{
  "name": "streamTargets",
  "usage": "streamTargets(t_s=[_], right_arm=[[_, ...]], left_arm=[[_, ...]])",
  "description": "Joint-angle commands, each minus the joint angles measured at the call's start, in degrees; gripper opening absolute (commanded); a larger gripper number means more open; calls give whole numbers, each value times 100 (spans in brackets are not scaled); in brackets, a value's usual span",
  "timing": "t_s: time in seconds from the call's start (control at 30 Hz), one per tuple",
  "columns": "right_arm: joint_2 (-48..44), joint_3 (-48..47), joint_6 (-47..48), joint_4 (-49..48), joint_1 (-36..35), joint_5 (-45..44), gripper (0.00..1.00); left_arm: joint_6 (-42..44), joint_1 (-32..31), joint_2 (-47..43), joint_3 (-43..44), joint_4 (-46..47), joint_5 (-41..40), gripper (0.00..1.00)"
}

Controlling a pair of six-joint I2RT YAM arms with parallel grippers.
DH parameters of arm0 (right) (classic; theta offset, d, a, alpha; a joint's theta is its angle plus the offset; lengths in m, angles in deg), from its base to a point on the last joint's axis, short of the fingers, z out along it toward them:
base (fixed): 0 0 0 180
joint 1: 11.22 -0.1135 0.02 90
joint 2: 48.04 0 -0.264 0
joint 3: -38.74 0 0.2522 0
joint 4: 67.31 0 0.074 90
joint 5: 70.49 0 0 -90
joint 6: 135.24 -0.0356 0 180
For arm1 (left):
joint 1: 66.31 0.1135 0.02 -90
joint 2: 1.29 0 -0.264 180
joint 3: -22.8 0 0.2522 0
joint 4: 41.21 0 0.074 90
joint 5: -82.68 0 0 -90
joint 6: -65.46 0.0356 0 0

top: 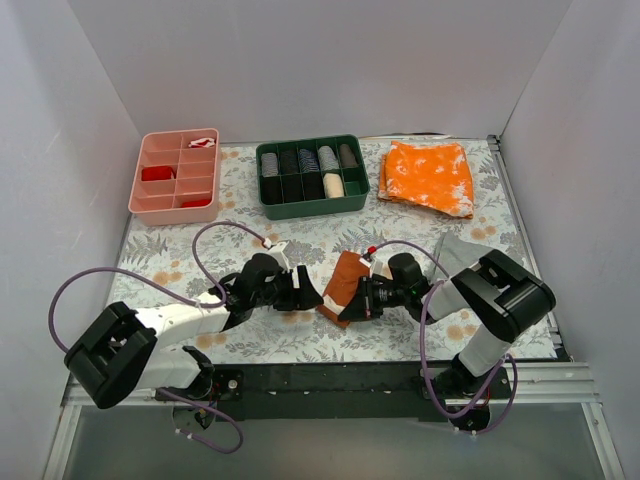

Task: Roll the underwear

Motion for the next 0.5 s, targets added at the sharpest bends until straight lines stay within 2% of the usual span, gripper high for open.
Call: streamTargets(t_s=[0.0,0.27,0.43,0.47], right_arm=[[260,197,-294,-605,123,192,1],[216,250,-285,-659,140,122,1],[207,224,-277,-633,149,139,1],[207,224,-277,-624,149,139,1]], left_arm=[[-34,23,117,-118,572,289,69],[-464,14,565,-162,932,306,63],[-632,-48,882,-109,1117,175,52],[-649,-82,917,-101,1135,122,46]])
